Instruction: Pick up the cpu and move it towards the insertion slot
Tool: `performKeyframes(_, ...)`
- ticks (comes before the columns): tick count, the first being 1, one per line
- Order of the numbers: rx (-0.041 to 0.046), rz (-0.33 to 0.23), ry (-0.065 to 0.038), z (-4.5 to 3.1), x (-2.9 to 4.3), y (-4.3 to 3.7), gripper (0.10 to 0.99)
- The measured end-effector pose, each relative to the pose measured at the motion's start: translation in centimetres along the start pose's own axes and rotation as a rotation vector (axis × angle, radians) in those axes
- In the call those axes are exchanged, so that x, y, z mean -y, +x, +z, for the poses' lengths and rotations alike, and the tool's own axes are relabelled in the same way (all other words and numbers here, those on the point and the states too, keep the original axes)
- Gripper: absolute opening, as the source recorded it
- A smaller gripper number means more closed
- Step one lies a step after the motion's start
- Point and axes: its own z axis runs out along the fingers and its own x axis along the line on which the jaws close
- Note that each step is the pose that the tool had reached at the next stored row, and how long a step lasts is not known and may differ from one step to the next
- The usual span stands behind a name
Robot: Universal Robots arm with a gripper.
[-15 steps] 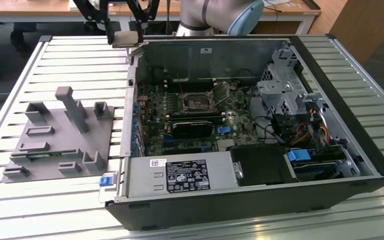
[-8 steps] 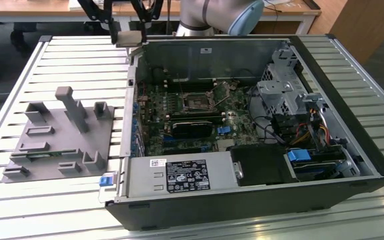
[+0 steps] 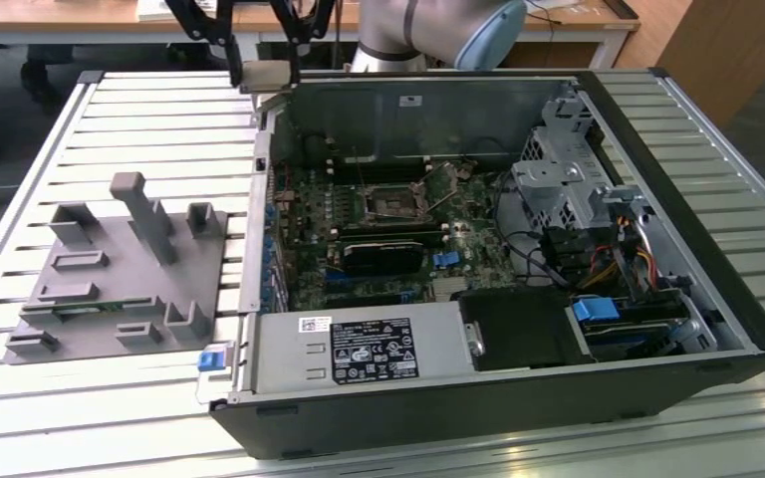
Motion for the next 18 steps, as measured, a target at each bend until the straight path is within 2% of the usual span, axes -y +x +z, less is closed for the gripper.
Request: performKeyframes(18,0.0000,0.000,0.000,0.01,-0.22,-1.63,0.541)
